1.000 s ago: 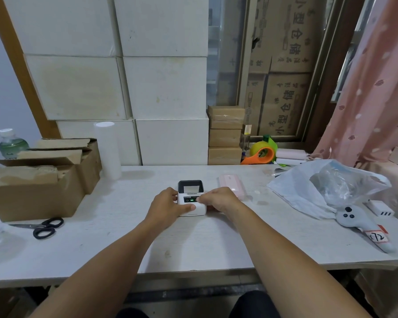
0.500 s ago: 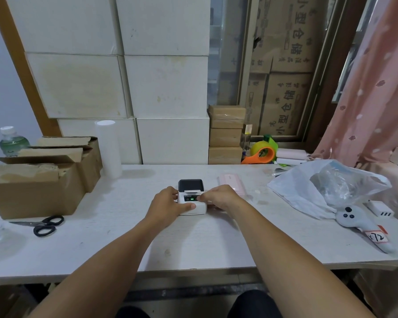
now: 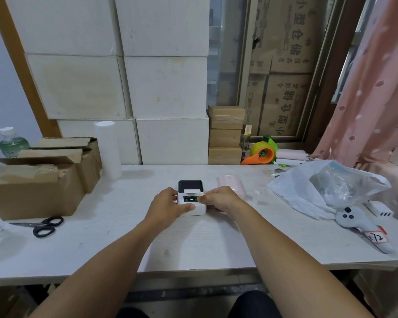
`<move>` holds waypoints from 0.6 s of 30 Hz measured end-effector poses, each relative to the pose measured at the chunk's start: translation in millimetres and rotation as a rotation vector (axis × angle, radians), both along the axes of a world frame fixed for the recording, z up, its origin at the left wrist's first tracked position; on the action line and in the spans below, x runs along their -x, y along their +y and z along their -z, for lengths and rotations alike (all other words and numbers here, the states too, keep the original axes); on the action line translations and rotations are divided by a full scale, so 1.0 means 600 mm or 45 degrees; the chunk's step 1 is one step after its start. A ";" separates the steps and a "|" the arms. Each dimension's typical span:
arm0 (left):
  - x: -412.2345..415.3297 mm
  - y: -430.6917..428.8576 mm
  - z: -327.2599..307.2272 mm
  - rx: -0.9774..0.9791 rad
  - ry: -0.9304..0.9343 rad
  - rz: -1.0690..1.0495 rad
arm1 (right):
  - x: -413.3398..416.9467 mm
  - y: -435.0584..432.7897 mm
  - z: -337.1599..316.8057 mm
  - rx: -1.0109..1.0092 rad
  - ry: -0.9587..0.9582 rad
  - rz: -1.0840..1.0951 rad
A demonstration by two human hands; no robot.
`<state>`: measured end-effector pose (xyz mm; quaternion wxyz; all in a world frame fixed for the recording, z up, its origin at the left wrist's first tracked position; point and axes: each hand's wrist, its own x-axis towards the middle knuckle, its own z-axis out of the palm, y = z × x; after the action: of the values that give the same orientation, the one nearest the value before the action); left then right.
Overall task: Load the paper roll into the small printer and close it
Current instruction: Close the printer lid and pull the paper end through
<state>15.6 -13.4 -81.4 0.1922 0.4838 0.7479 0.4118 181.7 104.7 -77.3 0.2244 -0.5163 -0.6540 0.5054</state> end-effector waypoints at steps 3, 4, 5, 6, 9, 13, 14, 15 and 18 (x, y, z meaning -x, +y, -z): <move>0.001 0.000 0.000 0.003 0.008 -0.002 | 0.000 0.000 0.003 0.005 0.020 -0.009; 0.001 0.000 0.001 0.002 0.005 -0.002 | 0.000 0.000 0.004 0.006 0.023 -0.016; 0.000 0.000 0.001 -0.001 0.001 -0.001 | 0.000 -0.001 0.004 0.008 0.026 -0.019; 0.000 0.000 0.000 -0.004 0.001 -0.001 | 0.000 -0.002 0.003 0.010 0.029 -0.025; -0.001 0.000 0.000 -0.010 -0.001 0.001 | -0.002 -0.003 0.002 0.019 0.034 -0.019; 0.000 -0.001 0.001 -0.014 -0.006 0.002 | -0.001 -0.006 -0.001 0.036 0.021 -0.012; 0.000 -0.001 0.001 -0.015 -0.008 0.001 | 0.000 -0.006 -0.001 0.040 0.023 -0.011; 0.000 -0.001 0.001 -0.016 -0.008 0.002 | 0.001 -0.006 -0.001 0.042 0.027 -0.009; 0.000 -0.001 0.002 -0.023 -0.021 0.003 | 0.001 -0.004 0.000 0.039 0.031 -0.010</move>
<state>15.7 -13.8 -82.8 0.1944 0.4831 0.7421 0.4221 181.3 102.0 -77.3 0.2225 -0.5107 -0.6455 0.5225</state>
